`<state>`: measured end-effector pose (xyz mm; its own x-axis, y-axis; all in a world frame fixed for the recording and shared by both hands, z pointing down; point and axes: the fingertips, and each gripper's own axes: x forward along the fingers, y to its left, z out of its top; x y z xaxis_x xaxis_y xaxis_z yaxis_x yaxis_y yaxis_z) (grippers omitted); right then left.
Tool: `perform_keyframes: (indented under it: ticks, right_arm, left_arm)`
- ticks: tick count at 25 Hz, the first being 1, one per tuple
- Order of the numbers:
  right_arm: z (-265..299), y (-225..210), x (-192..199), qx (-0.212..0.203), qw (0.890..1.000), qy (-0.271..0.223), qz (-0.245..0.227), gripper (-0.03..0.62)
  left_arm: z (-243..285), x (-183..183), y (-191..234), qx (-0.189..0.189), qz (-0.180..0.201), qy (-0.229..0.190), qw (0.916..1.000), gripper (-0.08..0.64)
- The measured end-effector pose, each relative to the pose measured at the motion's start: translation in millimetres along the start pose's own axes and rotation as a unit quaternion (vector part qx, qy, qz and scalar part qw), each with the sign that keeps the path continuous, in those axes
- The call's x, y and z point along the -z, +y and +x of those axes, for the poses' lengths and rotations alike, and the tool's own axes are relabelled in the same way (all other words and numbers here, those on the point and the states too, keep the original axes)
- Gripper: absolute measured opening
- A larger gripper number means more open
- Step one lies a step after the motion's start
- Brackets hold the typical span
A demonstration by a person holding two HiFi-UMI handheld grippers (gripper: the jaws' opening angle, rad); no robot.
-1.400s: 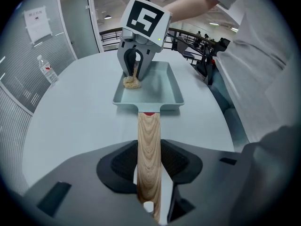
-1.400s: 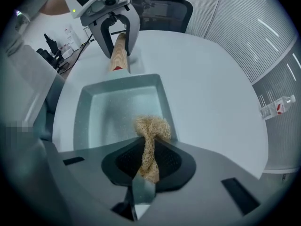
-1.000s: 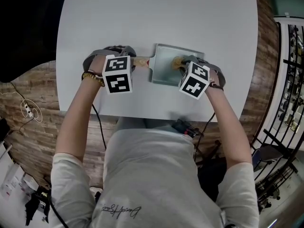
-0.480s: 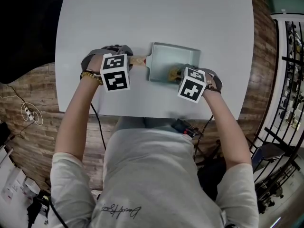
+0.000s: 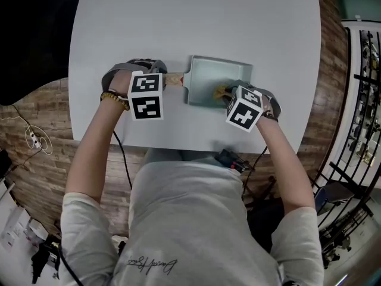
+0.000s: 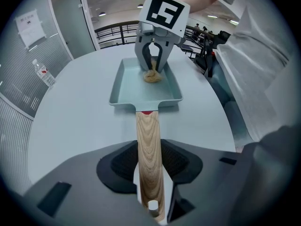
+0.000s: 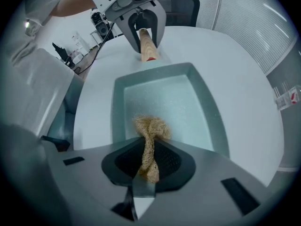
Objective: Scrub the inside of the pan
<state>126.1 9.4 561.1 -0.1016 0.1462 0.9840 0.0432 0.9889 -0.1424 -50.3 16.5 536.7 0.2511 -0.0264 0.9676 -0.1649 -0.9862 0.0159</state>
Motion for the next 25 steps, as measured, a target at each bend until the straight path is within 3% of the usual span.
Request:
perform_keyframes:
  ticks: [7, 11, 18, 21, 25]
  right_arm:
    - [-4, -56, -1, 0.076, 0.997, 0.007, -0.007, 0.074]
    - [-8, -73, -1, 0.094, 0.995, 0.005, -0.009, 0.074]
    - [-7, -79, -1, 0.123, 0.990, 0.032, -0.058, 0.074]
    - [-6, -81, 0, 0.138, 0.986, 0.040, -0.090, 0.072]
    - [-7, -82, -1, 0.137, 0.985, 0.049, -0.091, 0.072]
  left_arm:
    - [1, 0, -5, 0.012, 0.004, 0.009, 0.9999, 0.154]
    - [0, -1, -7, 0.011, 0.001, 0.002, 0.9999, 0.155]
    - [1, -2, -5, 0.009, -0.009, 0.000, 0.9999, 0.154]
    - [2, -1, -3, 0.004, -0.020, 0.004, 0.9998, 0.153]
    - [1, 0, -1, 0.004, -0.041, -0.005, 0.9991, 0.153]
